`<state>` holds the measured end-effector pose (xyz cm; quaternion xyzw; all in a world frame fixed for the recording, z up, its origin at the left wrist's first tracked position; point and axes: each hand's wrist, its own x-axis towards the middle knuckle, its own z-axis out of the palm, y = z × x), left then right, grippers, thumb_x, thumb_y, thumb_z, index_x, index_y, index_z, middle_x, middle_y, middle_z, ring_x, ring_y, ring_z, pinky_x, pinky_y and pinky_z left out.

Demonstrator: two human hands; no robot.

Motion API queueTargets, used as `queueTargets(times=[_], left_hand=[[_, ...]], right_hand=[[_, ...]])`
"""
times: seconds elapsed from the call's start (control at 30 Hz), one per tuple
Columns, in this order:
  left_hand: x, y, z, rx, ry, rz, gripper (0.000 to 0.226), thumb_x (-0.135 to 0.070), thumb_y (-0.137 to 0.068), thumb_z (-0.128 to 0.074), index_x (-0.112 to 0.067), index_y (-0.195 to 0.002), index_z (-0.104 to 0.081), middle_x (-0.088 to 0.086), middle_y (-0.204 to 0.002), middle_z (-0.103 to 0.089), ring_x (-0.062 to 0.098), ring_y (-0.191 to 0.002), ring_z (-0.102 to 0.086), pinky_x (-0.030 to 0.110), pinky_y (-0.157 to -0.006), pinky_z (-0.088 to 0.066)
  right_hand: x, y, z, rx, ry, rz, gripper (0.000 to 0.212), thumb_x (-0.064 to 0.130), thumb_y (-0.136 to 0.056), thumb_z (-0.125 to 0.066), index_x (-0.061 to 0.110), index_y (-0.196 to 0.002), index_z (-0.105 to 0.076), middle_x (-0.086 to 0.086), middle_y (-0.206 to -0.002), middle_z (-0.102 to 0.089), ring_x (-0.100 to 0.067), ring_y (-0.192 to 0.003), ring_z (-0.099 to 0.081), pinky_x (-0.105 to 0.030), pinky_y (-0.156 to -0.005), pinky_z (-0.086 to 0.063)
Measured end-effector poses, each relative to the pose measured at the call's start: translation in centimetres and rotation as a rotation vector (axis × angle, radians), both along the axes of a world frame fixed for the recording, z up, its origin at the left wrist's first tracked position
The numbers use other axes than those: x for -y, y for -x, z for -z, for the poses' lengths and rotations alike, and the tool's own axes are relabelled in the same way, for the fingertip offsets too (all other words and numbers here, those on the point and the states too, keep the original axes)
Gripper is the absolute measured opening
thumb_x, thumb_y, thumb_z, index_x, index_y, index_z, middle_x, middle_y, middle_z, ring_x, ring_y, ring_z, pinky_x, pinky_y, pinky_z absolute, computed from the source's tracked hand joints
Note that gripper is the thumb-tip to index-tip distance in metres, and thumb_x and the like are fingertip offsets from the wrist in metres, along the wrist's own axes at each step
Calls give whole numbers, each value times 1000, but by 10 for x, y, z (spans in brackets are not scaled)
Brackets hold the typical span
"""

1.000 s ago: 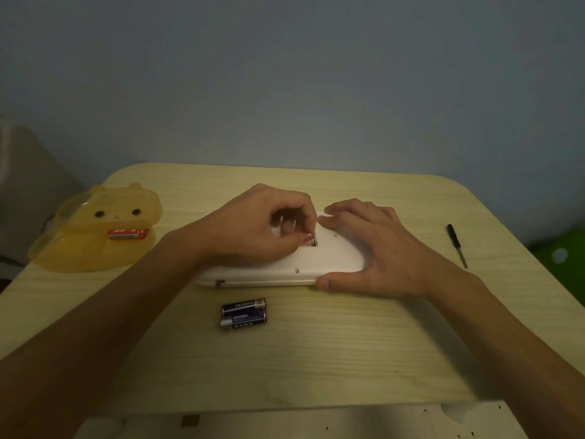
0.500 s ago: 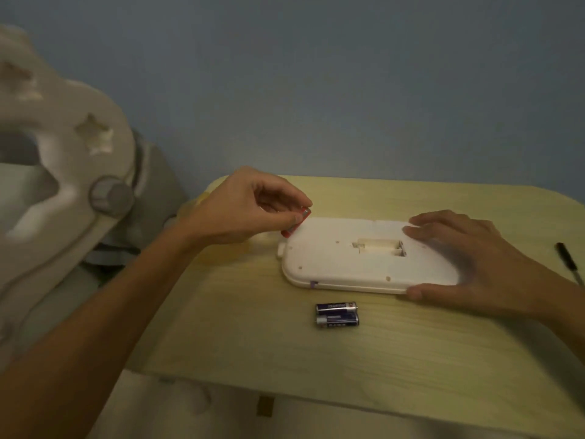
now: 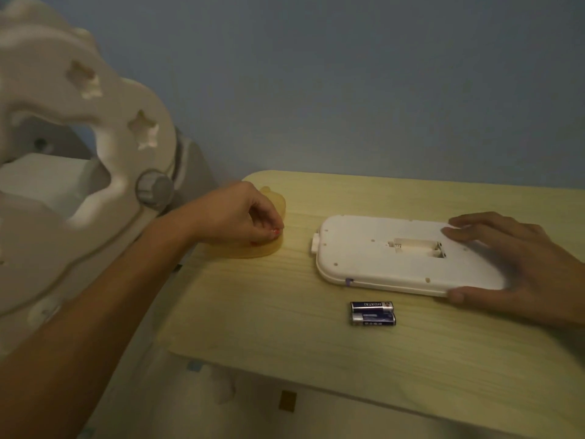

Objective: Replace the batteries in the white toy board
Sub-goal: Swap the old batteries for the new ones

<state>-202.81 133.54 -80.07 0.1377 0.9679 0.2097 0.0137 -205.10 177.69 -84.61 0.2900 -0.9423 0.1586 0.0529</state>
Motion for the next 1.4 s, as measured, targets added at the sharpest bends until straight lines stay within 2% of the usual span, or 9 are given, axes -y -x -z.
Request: queueTargets(times=[0.2, 0.27, 0.37, 0.5, 0.63, 0.73, 0.93, 1.17, 1.4], left_hand=[[-13, -1, -13, -36, 48, 18, 16, -28, -84, -85, -34, -99, -82, -20, -83, -75, -6, -77, -67, 11, -64, -46], [-28, -6, -18, -90, -24, 93, 12, -28, -84, -85, -30, -96, -84, -22, -77, -72, 4, -76, -68, 17, -66, -49], [-63, -21, -15, -179, -89, 276, 11, -29, -83, -85, -27, -94, -85, -24, -74, -71, 9, -67, -66, 10, -61, -41], [-98, -36, -7, -185, -99, 425, 13, -31, -84, -87, -28, -96, -85, -23, -80, -75, 4, -60, -66, 7, -59, -42], [-116, -43, 2, -187, -27, 494, 9, -26, -83, -86, -25, -91, -86, -16, -79, -80, -20, -57, -55, -5, -66, -35], [-123, -45, 4, -184, -9, 498, 12, -34, -82, -77, -28, -87, -86, -16, -77, -80, -13, -57, -58, -2, -66, -36], [-128, -52, 9, -129, 16, 516, 19, -44, -81, -72, -33, -92, -84, -20, -82, -78, -26, -60, -48, -5, -65, -35], [-136, -58, 13, -89, 87, 499, 35, -57, -84, -59, -39, -105, -80, -21, -89, -77, -4, -69, -58, 3, -67, -38], [-148, -64, 6, -82, 127, 542, 31, -49, -87, -62, -44, -114, -77, -26, -98, -76, -17, -65, -48, 3, -71, -36]], right_hand=[[2, -3, -5, 17, -33, -2, 103, 102, -64, -50, 39, -146, -51, 19, -152, -44, -11, -141, -44, -52, -118, -33], [3, -4, -7, 25, -44, -7, 105, 102, -63, -49, 39, -148, -49, 19, -153, -42, -5, -139, -38, -46, -119, -31], [4, -5, -8, 38, -57, -11, 105, 101, -63, -51, 41, -149, -46, 24, -153, -37, 5, -135, -30, -38, -119, -26], [4, -6, -7, 14, -39, -10, 105, 101, -63, -51, 37, -147, -50, 18, -153, -42, -6, -142, -37, -42, -121, -28], [4, -7, -7, 22, -37, -10, 102, 97, -65, -54, 36, -147, -50, 16, -153, -43, -8, -142, -39, -45, -121, -29], [4, -7, -7, 21, -20, -13, 101, 96, -65, -55, 35, -146, -51, 15, -152, -44, -10, -142, -40, -45, -120, -29], [3, -5, -5, 23, -16, -13, 103, 99, -64, -52, 36, -146, -50, 16, -151, -44, -10, -143, -41, -48, -120, -30], [5, -7, -6, 40, -34, 2, 108, 103, -62, -46, 36, -147, -49, 15, -153, -43, -10, -145, -38, -48, -122, -29], [6, -7, -7, 49, -61, 7, 110, 102, -63, -46, 36, -150, -46, 14, -156, -41, -10, -146, -36, -49, -123, -26]])
